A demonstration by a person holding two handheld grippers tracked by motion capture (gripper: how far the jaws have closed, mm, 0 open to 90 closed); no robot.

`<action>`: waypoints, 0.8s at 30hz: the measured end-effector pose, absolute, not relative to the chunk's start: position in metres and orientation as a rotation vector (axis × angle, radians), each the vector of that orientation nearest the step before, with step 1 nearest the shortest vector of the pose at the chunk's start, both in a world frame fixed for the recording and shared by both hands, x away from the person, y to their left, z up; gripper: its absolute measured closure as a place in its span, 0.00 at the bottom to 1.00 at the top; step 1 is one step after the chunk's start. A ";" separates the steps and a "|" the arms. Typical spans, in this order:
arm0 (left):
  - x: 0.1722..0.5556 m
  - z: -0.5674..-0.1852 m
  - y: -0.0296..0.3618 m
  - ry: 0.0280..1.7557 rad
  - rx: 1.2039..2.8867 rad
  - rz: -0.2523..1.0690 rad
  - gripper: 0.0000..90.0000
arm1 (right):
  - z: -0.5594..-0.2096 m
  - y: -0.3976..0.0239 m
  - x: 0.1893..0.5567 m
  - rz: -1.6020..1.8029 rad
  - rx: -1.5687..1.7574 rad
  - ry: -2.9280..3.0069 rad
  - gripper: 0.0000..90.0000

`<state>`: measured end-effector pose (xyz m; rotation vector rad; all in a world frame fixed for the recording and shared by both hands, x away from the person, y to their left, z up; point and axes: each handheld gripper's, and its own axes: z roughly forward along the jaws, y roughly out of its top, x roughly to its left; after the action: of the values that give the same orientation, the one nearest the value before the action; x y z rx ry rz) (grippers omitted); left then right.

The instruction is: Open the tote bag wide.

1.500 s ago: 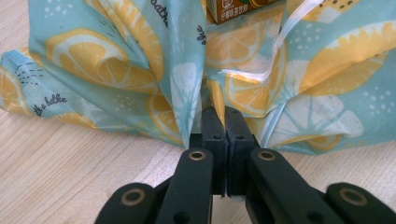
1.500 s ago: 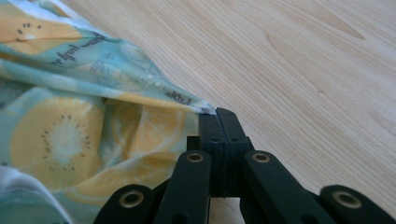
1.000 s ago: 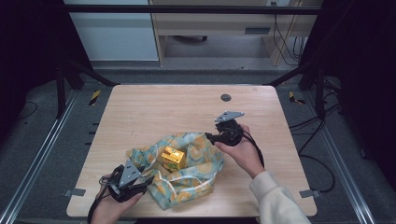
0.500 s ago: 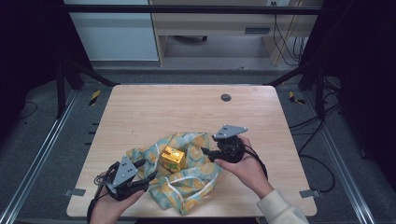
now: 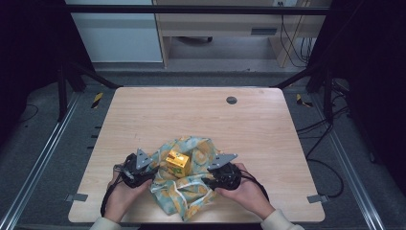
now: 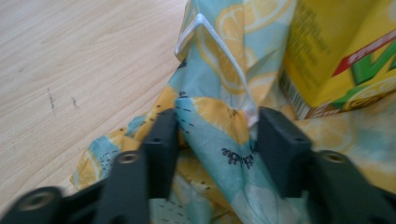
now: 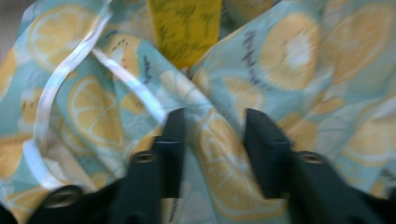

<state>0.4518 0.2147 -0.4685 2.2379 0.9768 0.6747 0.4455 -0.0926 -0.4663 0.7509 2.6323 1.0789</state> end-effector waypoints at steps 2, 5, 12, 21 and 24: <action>0.452 -0.467 0.217 0.978 2.233 0.669 0.75 | -0.470 -0.094 0.444 1.071 0.741 2.653 0.92; 0.452 -0.467 0.220 0.984 2.252 0.656 0.90 | -0.476 -0.099 0.443 1.071 0.742 2.671 1.00; 0.456 -0.479 0.224 1.029 2.347 0.627 0.99 | -0.486 -0.111 0.432 1.039 0.751 2.737 1.00; 0.452 -0.479 0.226 1.036 2.336 0.652 0.87 | -0.487 -0.111 0.429 1.047 0.704 2.718 0.89; 0.446 -0.468 0.231 1.032 2.219 0.672 0.72 | -0.475 -0.113 0.427 1.105 0.695 2.647 0.67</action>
<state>0.4456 0.2305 -0.4685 2.2190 1.0317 0.6723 0.4268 -0.1130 -0.4750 0.6950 2.6471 1.1047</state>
